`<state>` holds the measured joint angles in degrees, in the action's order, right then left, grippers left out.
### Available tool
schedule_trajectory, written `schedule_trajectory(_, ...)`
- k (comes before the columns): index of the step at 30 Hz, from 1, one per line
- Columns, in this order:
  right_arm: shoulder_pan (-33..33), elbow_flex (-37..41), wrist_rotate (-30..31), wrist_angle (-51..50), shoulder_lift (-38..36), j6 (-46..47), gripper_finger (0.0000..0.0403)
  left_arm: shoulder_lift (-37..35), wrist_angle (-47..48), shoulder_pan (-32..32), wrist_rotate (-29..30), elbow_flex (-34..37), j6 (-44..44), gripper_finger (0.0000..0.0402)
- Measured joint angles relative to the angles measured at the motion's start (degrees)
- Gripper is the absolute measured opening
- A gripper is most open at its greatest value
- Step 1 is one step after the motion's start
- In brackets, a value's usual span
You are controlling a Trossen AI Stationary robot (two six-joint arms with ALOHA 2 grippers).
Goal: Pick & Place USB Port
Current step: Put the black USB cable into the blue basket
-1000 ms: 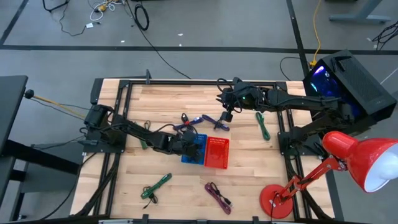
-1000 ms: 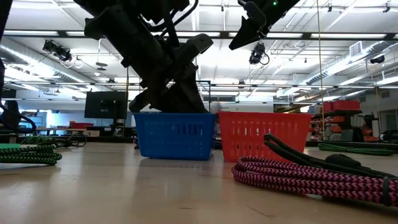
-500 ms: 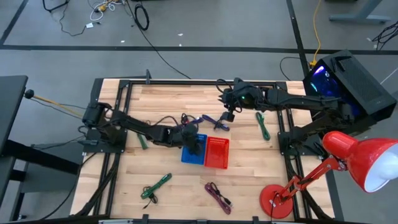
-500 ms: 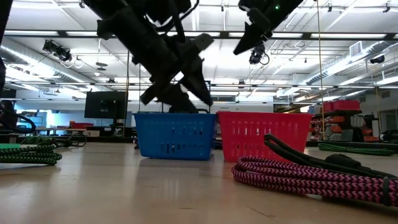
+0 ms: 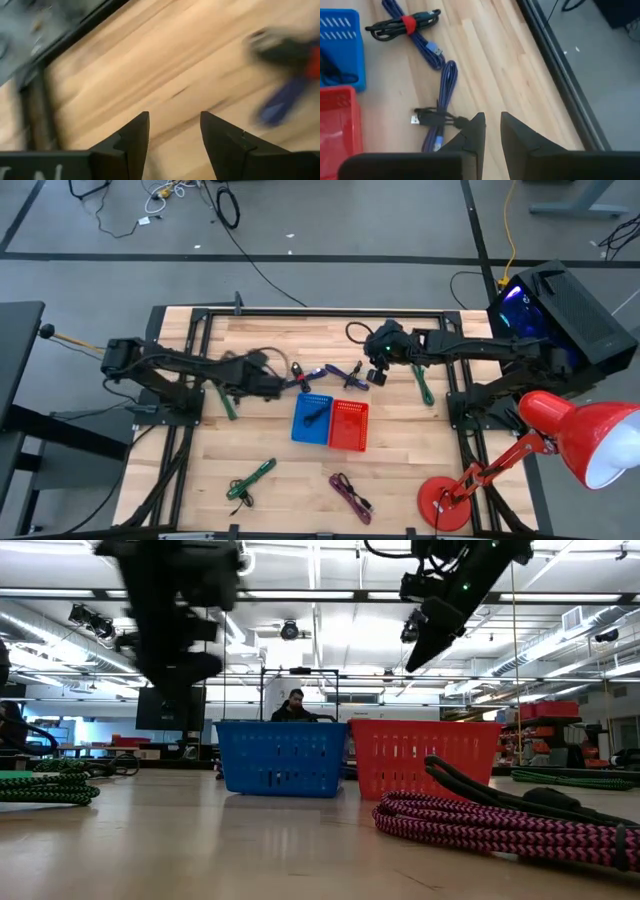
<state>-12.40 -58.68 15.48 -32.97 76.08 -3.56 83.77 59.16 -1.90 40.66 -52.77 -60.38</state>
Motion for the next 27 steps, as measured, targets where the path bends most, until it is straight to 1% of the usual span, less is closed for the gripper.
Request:
schedule_trajectory(3, 0.16, 3.22, -1.28, 3.85, -1.07, 0.12, 0.0062, -3.67, 2.75, -0.35, -2.66, 5.12, -7.95, 0.0182)
schedule_trajectory(7, 0.87, 6.56, -4.69, 9.87, -2.43, 0.12, 0.0062, -8.23, -0.23, -0.14, -6.41, 13.06, -14.14, 0.0183)
schedule_trajectory(9, 1.43, 7.02, -5.44, 11.02, -3.12, 0.14, 0.0062, -10.48, -2.33, 0.29, -8.31, 16.47, -15.77, 0.0183)
schedule_trajectory(12, 2.48, 7.10, -5.44, 11.12, -3.87, 0.07, 0.0062, -13.21, -9.13, 1.25, -10.39, 19.90, -15.40, 0.0183)
schedule_trajectory(15, 3.20, 7.11, -5.31, 11.79, -4.50, 0.12, 0.0062, -14.89, -14.58, 2.68, -13.75, 21.60, -13.95, 0.0183)
schedule_trajectory(17, 3.81, 7.11, -4.72, 11.82, -4.71, 0.10, 0.0062, -14.92, -16.52, 3.58, -14.78, 22.25, -12.64, 0.0183)
schedule_trajectory(21, 5.10, 7.11, -3.93, 12.07, -4.99, 0.17, 0.0061, -14.33, -16.37, 4.71, -15.46, 22.50, -12.49, 0.0183)
schedule_trajectory(27, 6.32, 7.11, -3.91, 12.13, -4.99, 0.16, 0.0062, -14.34, -15.89, 4.73, -15.54, 22.53, -13.09, 0.0183)
